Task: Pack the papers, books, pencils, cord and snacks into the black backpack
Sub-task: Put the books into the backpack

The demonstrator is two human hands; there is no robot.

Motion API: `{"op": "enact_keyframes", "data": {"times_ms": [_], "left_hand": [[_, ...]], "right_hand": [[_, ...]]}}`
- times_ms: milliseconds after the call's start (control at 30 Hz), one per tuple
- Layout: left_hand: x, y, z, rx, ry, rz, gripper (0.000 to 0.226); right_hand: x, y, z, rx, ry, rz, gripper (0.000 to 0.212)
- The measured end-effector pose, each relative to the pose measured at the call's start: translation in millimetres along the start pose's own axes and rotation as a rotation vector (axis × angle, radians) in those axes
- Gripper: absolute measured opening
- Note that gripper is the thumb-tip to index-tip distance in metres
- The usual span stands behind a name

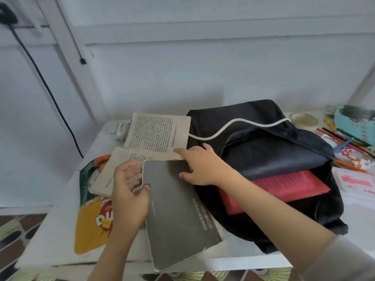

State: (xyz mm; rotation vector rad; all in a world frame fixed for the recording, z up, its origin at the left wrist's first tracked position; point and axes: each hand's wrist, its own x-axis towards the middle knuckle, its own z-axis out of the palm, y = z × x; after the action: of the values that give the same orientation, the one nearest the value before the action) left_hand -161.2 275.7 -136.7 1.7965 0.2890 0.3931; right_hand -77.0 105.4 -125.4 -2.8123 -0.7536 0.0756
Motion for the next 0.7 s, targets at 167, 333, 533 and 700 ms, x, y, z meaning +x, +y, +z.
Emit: {"op": "enact_keyframes", "data": {"times_ms": [167, 333, 533, 700], "left_hand": [[-4, 25, -8, -0.157, -0.049, 0.174, 0.058], [-7, 49, -22, -0.301, -0.023, 0.343, 0.061], [9, 63, -39, -0.374, -0.110, 0.502, 0.060], [16, 72, -41, -0.032, -0.379, 0.496, 0.042]], "right_hand": [[2, -1, -17, 0.273, 0.086, -0.105, 0.071], [2, -3, -45, 0.663, 0.059, -0.125, 0.031], [-12, -7, -77, 0.940, 0.113, -0.175, 0.009], [-30, 2, -99, 1.006, 0.238, -0.131, 0.006]]}}
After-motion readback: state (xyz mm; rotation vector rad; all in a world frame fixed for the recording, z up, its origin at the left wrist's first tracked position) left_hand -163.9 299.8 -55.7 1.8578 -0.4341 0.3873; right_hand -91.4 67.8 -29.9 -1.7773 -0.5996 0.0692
